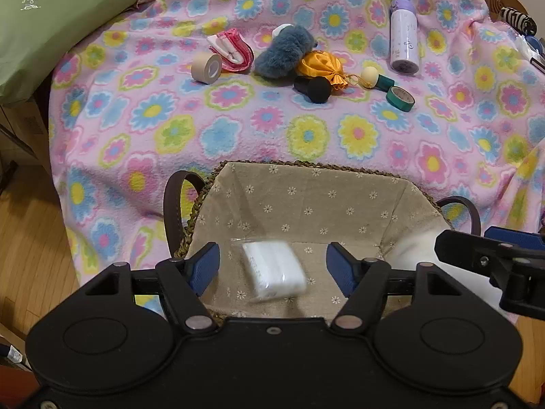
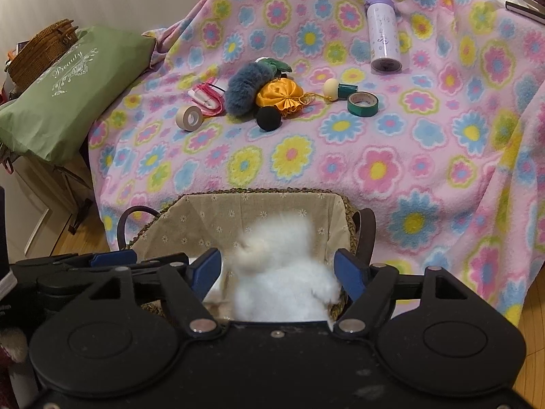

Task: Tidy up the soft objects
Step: 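Carry both items over the basket and open both grippers to drop them, then lift both tools out of the basket and move toward the blanket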

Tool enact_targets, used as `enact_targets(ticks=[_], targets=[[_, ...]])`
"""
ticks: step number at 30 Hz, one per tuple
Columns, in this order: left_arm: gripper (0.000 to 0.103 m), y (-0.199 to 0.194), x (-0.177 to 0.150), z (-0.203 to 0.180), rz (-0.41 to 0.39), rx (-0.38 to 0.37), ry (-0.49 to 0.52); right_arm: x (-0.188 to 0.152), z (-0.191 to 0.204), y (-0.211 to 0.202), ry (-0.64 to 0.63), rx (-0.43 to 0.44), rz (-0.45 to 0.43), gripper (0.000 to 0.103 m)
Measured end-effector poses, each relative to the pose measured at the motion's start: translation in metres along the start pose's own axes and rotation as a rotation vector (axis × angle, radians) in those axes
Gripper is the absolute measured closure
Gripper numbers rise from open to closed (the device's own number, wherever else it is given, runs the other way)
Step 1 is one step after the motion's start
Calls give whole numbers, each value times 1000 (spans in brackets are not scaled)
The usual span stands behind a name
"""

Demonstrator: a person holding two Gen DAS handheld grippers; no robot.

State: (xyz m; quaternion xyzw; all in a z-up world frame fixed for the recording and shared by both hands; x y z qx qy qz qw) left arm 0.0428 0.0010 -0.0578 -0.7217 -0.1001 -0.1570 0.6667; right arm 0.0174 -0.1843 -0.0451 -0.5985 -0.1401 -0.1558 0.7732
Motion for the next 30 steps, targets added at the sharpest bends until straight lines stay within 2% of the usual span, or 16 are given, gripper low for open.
enact_targets(ticks=[30], targets=[[34,1,2,-1,8,-1,-7,-1,-4,1,14,3,9,27]])
Point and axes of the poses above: each gripper's, at about its wrist camera, not at the fingertips, and y roughly the way its jaws point, z to its left, x to its top, the point moved 3 cm from there along y, roughly the way its jaws point, and after that the axes turned 15 degrees about z, right-handed, at the moved point
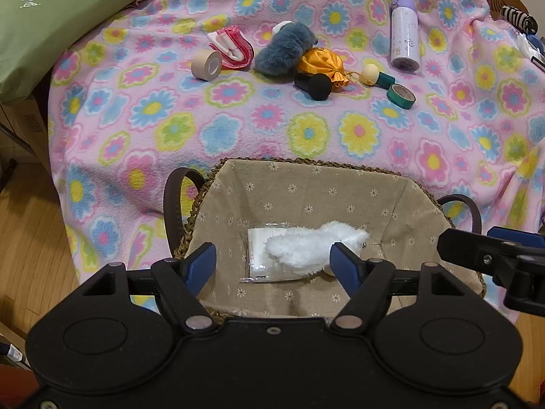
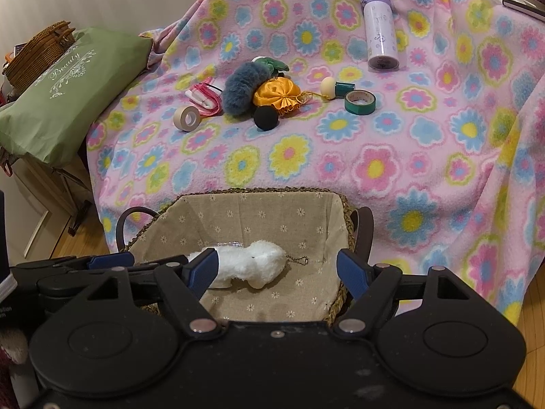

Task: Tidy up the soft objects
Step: 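Lift both tools out of the basket and move toward the blanket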

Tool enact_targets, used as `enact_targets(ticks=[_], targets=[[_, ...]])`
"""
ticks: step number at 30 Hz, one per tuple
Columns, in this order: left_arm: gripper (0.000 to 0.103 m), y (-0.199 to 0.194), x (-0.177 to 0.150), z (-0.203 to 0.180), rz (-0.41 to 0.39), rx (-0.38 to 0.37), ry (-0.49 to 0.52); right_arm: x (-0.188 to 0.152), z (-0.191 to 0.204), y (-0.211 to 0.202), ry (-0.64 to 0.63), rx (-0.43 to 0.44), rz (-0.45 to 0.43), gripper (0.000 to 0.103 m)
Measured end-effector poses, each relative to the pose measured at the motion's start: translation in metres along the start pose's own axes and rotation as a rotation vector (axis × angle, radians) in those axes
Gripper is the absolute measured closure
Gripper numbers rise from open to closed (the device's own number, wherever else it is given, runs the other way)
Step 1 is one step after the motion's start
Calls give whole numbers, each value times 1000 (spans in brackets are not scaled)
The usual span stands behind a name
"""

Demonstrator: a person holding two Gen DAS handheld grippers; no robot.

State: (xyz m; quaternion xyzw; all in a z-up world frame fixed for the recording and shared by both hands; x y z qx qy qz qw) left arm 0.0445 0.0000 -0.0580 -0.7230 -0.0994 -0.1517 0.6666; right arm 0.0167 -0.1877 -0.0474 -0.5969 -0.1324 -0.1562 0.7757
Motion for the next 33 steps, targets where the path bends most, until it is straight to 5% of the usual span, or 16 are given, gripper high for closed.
enact_targets(ticks=[33], targets=[[30,-5,4,-2,-39,17,22,3,-2,1,-11,-24,-28,22]])
Point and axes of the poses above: each gripper's, at about its wrist camera, not at the fingertips, and y roughly the way its jaws point, z to its left, x to its top, the point moved 3 cm from there along y, roughly the way its jaws point, and after that the axes turned 15 degrees about z, right-handed, at the moved point
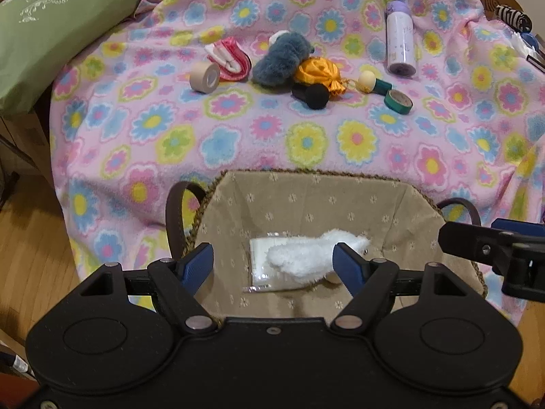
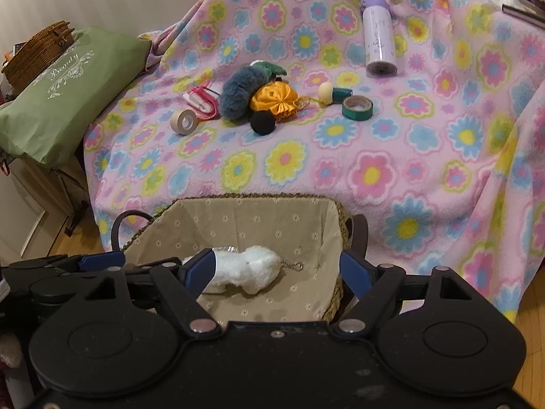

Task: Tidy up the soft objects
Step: 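Lift both tools out of the basket and move toward the blanket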

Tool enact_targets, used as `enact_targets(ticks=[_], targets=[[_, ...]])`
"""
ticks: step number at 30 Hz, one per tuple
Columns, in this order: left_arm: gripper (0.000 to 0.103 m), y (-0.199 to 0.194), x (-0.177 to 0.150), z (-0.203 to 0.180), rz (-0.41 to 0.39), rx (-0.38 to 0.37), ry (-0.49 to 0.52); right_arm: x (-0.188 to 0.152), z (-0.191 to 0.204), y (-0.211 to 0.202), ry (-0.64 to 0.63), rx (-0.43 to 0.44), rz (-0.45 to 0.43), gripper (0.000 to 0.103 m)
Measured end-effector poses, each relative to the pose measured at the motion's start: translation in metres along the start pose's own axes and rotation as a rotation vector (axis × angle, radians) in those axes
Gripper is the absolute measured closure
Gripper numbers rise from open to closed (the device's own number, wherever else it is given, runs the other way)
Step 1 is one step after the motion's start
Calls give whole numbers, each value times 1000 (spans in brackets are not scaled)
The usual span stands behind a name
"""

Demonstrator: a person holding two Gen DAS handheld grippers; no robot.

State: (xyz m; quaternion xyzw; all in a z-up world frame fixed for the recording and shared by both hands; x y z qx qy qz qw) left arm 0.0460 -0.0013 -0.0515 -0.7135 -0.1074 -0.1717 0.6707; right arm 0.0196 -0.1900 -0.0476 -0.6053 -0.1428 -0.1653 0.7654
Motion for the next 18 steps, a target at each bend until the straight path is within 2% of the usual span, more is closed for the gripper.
enact_targets(ticks=[10,18], targets=[[27,4,21,3,-28,44,29,30,-5,3,1,-27,-39,16],[27,12,45,6,-31,71,38,56,-10,19,12,-41,-13,14]])
Point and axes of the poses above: each gripper's, at about its wrist camera, not at the fingertips, and y roughly the way its jaws point, z to its left, x to its top, the point moved 3 cm from there along y, roughly the way its jaws point, and after that the axes turned 15 degrees about z, right-handed, at the moved point
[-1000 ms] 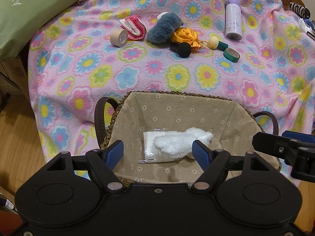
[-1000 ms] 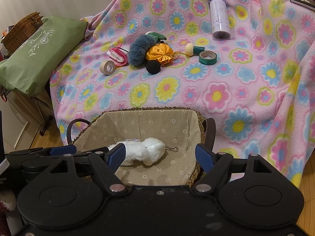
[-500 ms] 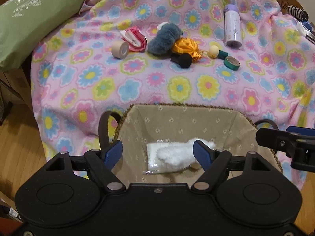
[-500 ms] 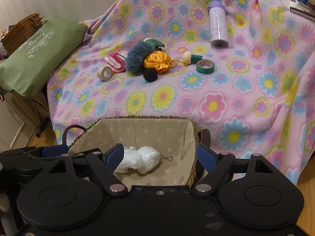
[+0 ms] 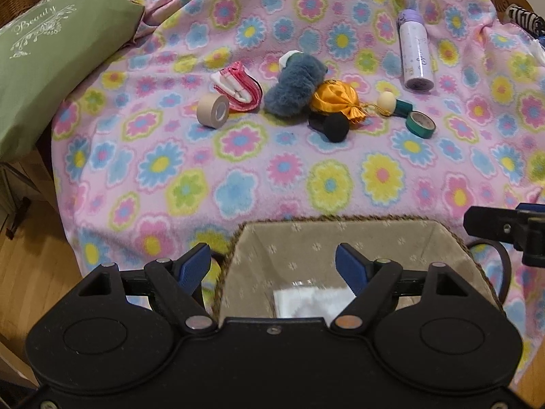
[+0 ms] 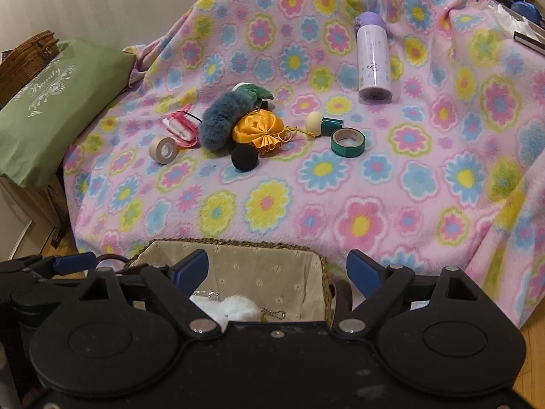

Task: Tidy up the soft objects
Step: 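Lift both tools out of the basket and move toward the blanket, then grasp the pink-and-white towel with the left gripper while the right grasps the yellow pouch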

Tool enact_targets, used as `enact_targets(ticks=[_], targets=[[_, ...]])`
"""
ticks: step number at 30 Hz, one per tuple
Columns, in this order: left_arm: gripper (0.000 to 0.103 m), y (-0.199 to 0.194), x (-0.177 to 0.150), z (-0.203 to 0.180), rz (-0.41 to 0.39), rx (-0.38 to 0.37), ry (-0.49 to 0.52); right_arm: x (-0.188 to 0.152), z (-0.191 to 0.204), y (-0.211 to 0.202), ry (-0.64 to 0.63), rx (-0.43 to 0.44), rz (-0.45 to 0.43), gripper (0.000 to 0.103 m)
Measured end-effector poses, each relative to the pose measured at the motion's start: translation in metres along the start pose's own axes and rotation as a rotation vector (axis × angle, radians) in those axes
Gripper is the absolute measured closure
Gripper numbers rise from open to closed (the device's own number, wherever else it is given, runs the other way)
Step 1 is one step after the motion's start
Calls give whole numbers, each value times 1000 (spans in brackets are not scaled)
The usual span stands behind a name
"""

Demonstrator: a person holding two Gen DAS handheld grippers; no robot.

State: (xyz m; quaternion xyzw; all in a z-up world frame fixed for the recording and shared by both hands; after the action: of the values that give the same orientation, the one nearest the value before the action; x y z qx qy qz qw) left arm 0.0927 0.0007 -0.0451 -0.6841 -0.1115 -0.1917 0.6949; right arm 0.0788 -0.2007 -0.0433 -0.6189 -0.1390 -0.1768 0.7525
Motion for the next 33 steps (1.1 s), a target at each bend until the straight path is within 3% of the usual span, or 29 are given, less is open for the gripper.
enact_targets(ticks=[18,33], targets=[[26,44,76,17,-21,64,22,65,0,53,-8,-20,76,14],[25,78,153,30,-73,112,4,138,18,103,-92,-39,23,14]])
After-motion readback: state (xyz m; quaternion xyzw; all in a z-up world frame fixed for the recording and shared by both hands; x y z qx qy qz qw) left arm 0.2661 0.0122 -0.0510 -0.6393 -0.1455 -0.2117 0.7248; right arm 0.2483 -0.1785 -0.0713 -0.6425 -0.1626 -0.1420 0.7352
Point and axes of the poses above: each gripper's, at about its wrist camera, not at the fingertips, and y roughly the way its jaws point, z to its left, x to its top, the point moved 3 cm from there along y, roughly the way its jaws point, and after that the axes turned 15 degrees about z, right-handed, at the moved point
